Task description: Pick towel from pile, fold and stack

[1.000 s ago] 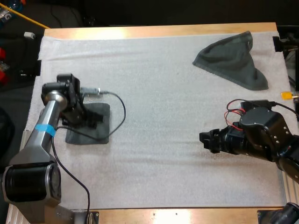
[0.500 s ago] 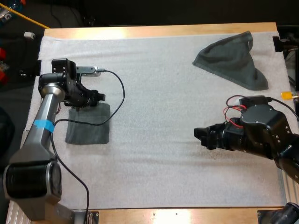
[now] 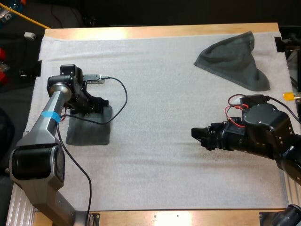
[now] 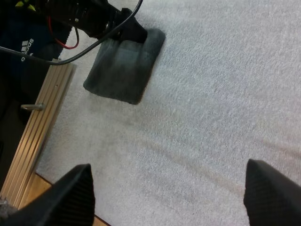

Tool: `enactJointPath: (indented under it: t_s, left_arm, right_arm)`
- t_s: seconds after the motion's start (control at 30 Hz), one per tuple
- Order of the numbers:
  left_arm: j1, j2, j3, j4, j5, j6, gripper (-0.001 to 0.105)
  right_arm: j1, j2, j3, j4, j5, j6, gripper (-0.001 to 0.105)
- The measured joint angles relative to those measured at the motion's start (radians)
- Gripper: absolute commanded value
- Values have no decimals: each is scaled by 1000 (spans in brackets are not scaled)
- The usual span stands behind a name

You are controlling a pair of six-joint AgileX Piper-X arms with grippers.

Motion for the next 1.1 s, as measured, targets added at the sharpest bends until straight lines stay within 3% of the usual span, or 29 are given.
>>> enactJointPath:
  t_s: [0.17, 0.33, 0.67, 0.8, 1.0, 1.1]
  left_arm:
    - [0, -52, 0, 18, 9, -4, 61]
    - [0, -217, -7, 33, 10, -4, 61]
    - [0, -515, -9, 202, 10, -4, 61]
    - [0, -571, -9, 238, 10, -4, 61]
    - [0, -597, -9, 262, 12, -4, 61]
    - [0, -597, -9, 281, 12, -4, 61]
  right_arm:
    - [0, 0, 0, 0, 0, 0, 65]
    - [0, 0, 0, 0, 0, 0, 65]
    - [0, 0, 0, 0, -7, 0, 65]
    - [0, 0, 0, 0, 2, -9, 64]
    - [-3, 10, 0, -15, 125, -62, 64]
    - [-46, 32, 0, -20, 133, -83, 64]
